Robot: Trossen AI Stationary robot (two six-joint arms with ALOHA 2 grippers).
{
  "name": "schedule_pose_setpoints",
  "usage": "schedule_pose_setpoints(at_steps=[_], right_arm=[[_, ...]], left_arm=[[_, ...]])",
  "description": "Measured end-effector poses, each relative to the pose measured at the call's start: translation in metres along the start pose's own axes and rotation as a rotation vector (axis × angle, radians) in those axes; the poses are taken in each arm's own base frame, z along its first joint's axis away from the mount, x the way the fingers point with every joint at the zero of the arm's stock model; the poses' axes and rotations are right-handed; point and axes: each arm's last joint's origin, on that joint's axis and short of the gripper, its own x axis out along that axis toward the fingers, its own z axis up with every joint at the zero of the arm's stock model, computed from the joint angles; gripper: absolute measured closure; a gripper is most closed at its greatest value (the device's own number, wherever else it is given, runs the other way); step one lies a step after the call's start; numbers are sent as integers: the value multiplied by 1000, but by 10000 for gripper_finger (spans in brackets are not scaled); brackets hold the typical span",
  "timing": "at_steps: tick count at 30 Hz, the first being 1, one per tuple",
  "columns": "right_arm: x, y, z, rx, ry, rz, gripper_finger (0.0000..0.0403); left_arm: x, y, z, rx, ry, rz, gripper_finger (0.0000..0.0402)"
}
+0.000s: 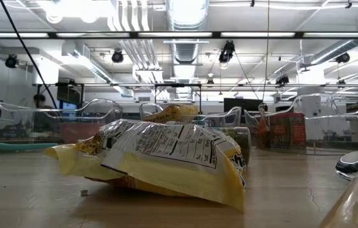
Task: Pick & Place Food Item
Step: Put the red seasoning can into the right transparent bin
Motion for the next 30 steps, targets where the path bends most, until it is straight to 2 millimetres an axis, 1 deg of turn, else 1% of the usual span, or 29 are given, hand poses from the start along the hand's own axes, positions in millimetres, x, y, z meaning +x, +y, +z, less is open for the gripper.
schedule_pose_setpoints(at_steps=[2, 6, 9, 15, 18, 23, 30], right_arm=[[-1, 1, 6, 4, -29, 16, 84], [2, 1, 9, 3, -37, 67, 71], [10, 2, 7, 2, -26, 101, 68], [31, -2, 6, -9, -18, 95, 67], [36, -3, 10, -22, -22, 95, 67], [45, -6, 8, -8, 39, 98, 67], [41, -4, 14, 21, 26, 179, 67]], left_arm=[[1, 0, 0, 7, -2, -17, 116], [2, 0, 0, 7, 8, -39, 116], [2, 0, 0, 11, 9, -51, 116], [1, -1, 0, 14, 10, -60, 116], [2, -1, 0, 15, 12, -67, 116], [2, -1, -1, 2, 30, -73, 116], [1, -4, -2, 8, 60, -155, 116]])
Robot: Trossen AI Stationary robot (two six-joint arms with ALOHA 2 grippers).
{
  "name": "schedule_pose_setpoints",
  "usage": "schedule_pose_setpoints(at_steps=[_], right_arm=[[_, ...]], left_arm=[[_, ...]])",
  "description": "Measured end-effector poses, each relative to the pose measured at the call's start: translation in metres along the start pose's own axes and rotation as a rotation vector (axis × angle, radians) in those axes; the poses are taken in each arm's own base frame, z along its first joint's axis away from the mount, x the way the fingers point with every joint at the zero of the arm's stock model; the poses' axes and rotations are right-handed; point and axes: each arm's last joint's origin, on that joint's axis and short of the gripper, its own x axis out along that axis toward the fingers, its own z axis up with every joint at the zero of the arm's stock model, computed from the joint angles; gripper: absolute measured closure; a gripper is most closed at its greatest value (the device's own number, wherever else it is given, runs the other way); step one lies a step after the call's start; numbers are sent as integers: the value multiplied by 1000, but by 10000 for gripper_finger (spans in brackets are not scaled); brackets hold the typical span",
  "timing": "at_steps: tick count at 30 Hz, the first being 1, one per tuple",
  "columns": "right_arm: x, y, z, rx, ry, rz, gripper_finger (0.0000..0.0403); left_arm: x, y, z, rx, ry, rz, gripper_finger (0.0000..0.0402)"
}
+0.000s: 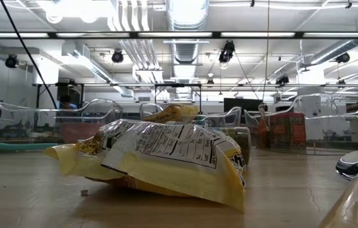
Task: Pick & Place Food Item
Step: Put the red seasoning can into the right transparent bin
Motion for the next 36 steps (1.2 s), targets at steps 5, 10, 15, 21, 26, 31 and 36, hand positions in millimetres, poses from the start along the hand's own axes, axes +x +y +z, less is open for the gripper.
schedule_pose_setpoints(at_steps=[5, 10, 15, 21, 26, 31, 36], right_arm=[[0, 0, 0, 18, -7, 32, 67], [1, 0, -1, 21, 3, 6, 67], [1, -2, -3, -15, 13, -102, 67], [2, -2, -8, -31, 54, -83, 67], [2, -2, -9, -36, 61, -81, 67], [2, -3, -10, -35, 66, -89, 67], [2, -3, -11, -40, 78, -104, 67]], left_arm=[[0, -1, 0, 2, 13, -33, 116], [0, 0, -1, -4, 16, -29, 116], [-1, 4, 0, -26, -21, 61, 116], [-2, 5, -1, -45, -13, 69, 116], [-2, 5, -1, -52, -9, 69, 116], [-2, 6, -2, -57, -10, 82, 116], [-2, 7, -2, -56, -11, 94, 116]])
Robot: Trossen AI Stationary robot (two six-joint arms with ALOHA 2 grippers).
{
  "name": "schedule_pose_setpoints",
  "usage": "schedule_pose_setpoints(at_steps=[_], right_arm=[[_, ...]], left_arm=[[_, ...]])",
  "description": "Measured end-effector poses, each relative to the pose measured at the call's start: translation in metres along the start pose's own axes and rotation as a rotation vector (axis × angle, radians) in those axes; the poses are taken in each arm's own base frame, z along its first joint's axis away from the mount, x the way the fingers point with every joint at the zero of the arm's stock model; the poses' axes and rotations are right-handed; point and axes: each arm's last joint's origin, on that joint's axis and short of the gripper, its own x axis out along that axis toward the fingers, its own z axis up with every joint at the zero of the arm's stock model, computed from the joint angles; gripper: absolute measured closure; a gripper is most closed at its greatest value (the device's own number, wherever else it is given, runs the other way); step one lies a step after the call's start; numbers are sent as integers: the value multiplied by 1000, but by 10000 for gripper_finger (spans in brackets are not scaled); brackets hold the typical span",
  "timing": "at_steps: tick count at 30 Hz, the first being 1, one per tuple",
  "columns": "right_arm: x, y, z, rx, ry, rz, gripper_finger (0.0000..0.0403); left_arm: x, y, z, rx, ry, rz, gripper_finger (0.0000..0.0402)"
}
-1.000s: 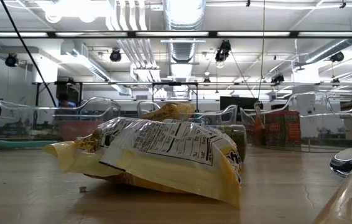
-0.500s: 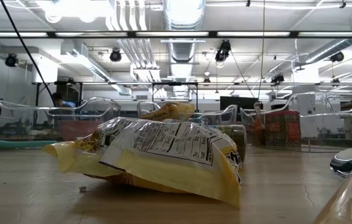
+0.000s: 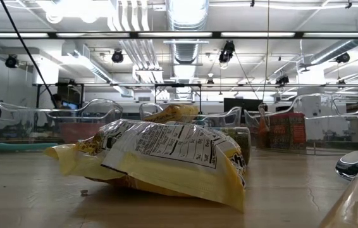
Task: Pick & Place Food Item
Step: Put the red seasoning can into the right transparent bin
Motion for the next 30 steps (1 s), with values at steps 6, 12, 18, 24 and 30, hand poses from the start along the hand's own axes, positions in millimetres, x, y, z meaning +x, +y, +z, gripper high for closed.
schedule_pose_setpoints(at_steps=[6, 12, 18, 24, 30], right_arm=[[7, 7, -2, -41, -19, 111, 68], [8, 9, -3, -89, -10, 69, 68], [6, 9, 0, -99, -14, 88, 107], [8, 9, 0, -107, -15, 98, 192], [8, 9, 0, -110, -17, 100, 193]], left_arm=[[-5, 6, 2, -15, -14, 44, 116], [-6, 7, 3, -8, -20, 45, 116], [-6, 7, 3, 4, -22, 47, 116], [-6, 7, 2, 2, -9, 33, 116], [-6, 7, 2, 7, -6, 34, 116]])
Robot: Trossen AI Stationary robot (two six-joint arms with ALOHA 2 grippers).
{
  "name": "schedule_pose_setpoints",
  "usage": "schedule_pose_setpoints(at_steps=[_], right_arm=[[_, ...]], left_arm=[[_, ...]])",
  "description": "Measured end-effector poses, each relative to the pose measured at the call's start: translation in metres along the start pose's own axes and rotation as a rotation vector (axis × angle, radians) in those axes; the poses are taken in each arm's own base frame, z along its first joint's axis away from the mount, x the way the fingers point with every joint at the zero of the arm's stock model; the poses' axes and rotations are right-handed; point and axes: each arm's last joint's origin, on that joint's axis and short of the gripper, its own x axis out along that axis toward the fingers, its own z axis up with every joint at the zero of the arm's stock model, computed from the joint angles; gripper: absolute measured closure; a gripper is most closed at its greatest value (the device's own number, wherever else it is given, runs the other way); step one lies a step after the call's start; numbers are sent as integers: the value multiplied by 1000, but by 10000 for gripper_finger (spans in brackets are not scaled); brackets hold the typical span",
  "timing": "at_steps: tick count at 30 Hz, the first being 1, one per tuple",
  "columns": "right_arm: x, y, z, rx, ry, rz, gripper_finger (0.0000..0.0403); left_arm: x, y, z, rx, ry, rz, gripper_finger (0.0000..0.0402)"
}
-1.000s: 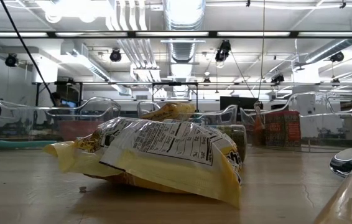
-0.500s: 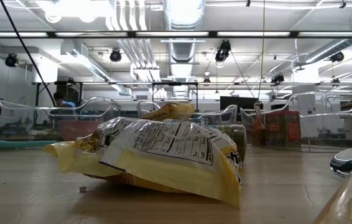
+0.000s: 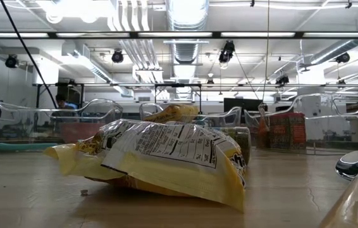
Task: Pick & Place Food Item
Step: Put the red seasoning can into the right transparent bin
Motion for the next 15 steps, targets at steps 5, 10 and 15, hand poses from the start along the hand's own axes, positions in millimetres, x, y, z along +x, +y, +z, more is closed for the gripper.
schedule_pose_setpoints(at_steps=[5, 10, 15], right_arm=[[0, 0, 0, 11, 0, 1, 193], [-1, 1, 1, 43, -5, -5, 193], [-2, 2, 2, 63, -4, 1, 194]], left_arm=[[0, 0, 0, -18, -1, 3, 114], [-1, 0, 0, -47, -12, 27, 22], [-1, 0, 0, -52, -6, 19, 52]])
